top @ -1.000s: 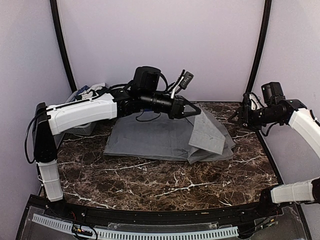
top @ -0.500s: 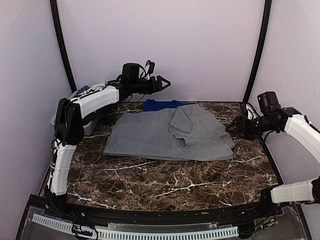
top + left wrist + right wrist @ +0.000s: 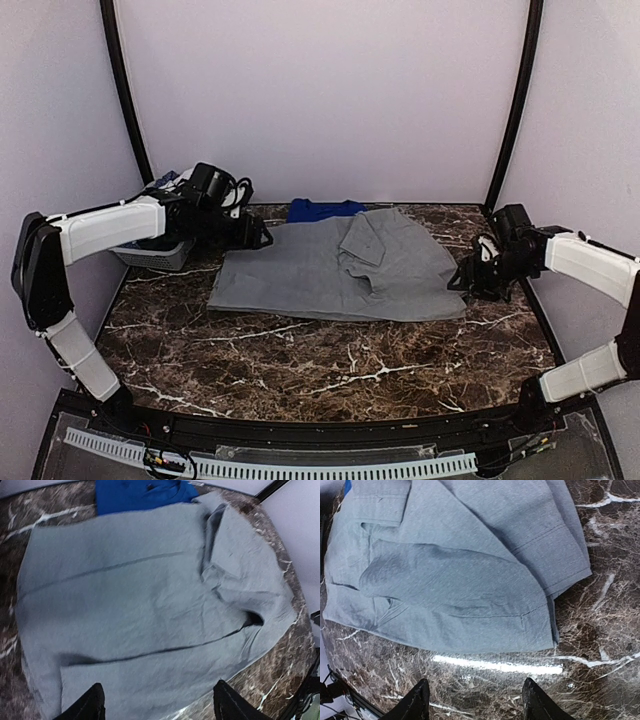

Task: Fold and stack the mixed laundry pile
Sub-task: Adjust the 1/3-folded shirt at the center of the board, then move the 1/3-folded shirt to the center of the board.

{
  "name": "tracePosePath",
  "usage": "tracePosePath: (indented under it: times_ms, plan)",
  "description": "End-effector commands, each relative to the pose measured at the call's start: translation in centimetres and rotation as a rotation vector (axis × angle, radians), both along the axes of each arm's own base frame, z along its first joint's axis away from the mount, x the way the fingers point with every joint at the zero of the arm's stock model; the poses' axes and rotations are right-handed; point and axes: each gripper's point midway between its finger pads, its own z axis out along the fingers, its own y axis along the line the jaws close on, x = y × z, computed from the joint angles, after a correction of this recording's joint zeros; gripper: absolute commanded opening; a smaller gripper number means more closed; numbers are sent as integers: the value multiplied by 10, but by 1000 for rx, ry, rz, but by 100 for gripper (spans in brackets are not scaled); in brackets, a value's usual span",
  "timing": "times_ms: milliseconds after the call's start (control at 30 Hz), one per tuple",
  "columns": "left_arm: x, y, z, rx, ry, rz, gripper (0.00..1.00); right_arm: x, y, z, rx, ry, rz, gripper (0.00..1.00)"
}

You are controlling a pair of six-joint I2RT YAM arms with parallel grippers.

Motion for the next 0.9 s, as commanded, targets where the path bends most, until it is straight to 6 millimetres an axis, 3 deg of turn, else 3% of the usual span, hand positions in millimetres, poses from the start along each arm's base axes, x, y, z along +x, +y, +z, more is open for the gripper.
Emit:
tracePosePath:
  times_ms: [0,133,400,667,867]
  plan:
    - [-57,63,-63,214,171,127,72,16,-18,-17,-103,-9,-74,59]
    - [-72,87,-82,286,212,200,72,21,-21,-33,-122,15,-83,56]
    - [-72,115,-101,308,263,276,73,27,-19,-49,-128,44,-57,53]
    - [-62,114,-109,196,305,272,76,30,-23,-68,-132,85,-53,57]
    - [-62,104,-117,142,333,241,68,27,-20,-75,-119,107,-41,56]
